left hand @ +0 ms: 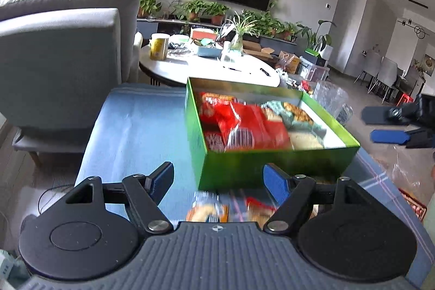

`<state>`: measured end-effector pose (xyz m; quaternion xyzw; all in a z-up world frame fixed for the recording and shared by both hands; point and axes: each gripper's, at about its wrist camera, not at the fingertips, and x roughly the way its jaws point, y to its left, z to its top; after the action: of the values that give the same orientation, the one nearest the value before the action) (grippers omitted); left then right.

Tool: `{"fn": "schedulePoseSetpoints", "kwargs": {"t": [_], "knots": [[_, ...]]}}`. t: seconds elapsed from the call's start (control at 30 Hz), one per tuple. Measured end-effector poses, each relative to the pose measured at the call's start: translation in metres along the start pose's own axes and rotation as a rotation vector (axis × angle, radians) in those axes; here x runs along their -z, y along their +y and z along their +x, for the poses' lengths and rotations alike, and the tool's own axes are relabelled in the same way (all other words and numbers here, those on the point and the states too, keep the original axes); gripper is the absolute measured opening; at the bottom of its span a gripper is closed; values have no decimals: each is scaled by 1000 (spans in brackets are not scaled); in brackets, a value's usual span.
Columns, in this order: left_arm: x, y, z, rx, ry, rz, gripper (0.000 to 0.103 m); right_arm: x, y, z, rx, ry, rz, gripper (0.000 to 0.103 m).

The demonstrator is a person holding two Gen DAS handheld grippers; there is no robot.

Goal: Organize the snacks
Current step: 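Carry the red bag into the green box and open the right tool, then lower the left tool onto the wrapped pastry and close it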

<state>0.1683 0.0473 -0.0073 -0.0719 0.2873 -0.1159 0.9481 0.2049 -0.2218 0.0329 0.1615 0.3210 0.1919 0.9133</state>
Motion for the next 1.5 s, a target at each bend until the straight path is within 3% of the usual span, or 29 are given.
{"fn": "schedulePoseSetpoints", "kwargs": {"t": [0.23,0.47,0.83,0.9,0.97,1.0,1.1,1.33,1.5], "knots": [[29,-5,-2,13,66,26,71,13,-29,-27,59,-22,74,75],[43,-3,8,-25,106,49,71,32,-42,-32,88,8,110,75],[46,4,31,-44,136,-7,70,71,-37,-44,47,112,-36,79],[48,4,32,-39,131,-16,68,75,-38,-46,44,122,-40,79],[48,5,31,-35,123,-31,46,78,-39,-46,47,126,-37,79],[47,4,30,-52,119,-26,42,80,-39,-47,46,125,-33,79],[47,-3,18,-82,91,-9,41,85,-40,-48,49,119,-19,79],[47,-25,-30,-52,-14,21,41,94,-42,-58,60,108,-21,79],[53,-42,-58,-15,-30,21,41,102,-40,-68,45,104,-33,79]]}}
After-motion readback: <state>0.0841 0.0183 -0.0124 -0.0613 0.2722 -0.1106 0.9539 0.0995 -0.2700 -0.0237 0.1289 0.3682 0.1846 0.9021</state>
